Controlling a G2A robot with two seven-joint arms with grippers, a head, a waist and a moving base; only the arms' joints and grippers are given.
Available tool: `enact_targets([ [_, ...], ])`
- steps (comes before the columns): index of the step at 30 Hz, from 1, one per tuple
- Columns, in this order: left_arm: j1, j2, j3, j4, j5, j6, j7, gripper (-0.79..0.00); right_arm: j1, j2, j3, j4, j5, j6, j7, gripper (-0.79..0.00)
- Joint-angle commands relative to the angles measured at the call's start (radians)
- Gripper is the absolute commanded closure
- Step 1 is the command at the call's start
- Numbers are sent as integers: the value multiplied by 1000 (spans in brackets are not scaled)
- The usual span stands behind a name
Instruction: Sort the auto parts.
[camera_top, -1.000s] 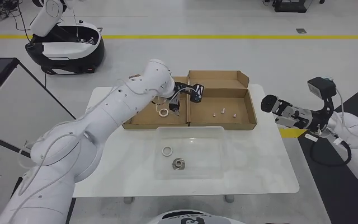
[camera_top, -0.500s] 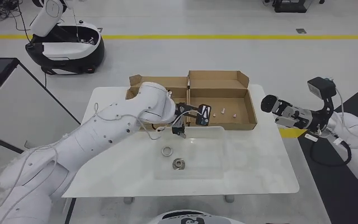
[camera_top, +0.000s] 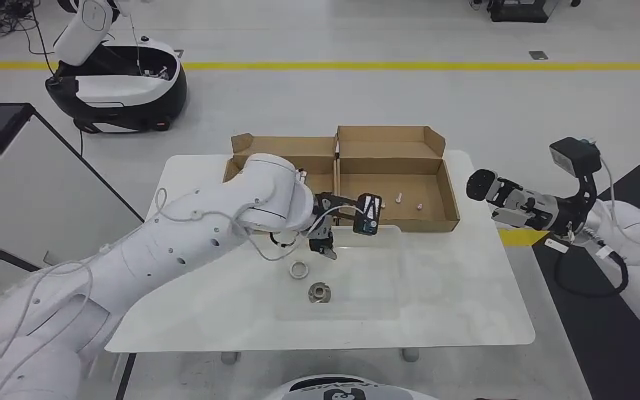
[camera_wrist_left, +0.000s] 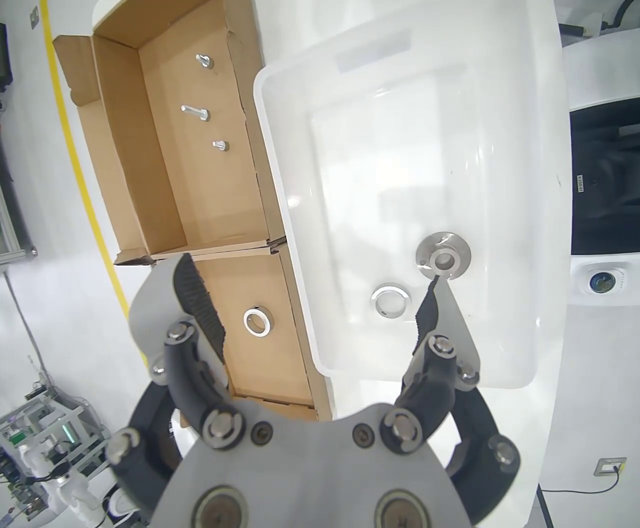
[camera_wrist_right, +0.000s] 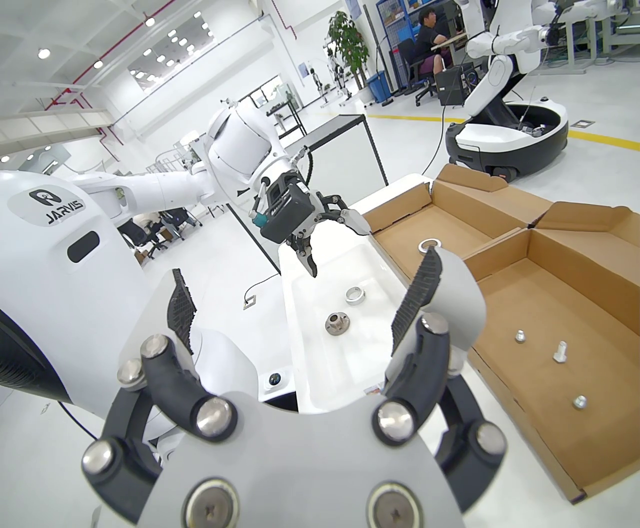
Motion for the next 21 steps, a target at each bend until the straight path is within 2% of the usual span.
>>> enact_targets([
  [1,9,-2,6,-11,-6,16,-13,-785,0,0,0,0,0,0,0,-785],
  [7,0,-26,34,0,-216,172,-164,-785,0,0,0,0,0,0,0,-785],
  [12,-33,-54,62,-2,-270,279,-264,-785,0,0,0,0,0,0,0,-785],
  [18,-39,-82,104,36,-225,288,-278,-785,0,0,0,0,0,0,0,-785],
  [21,-24,-90,116,75,-234,252,-248,-785,0,0,0,0,0,0,0,-785],
])
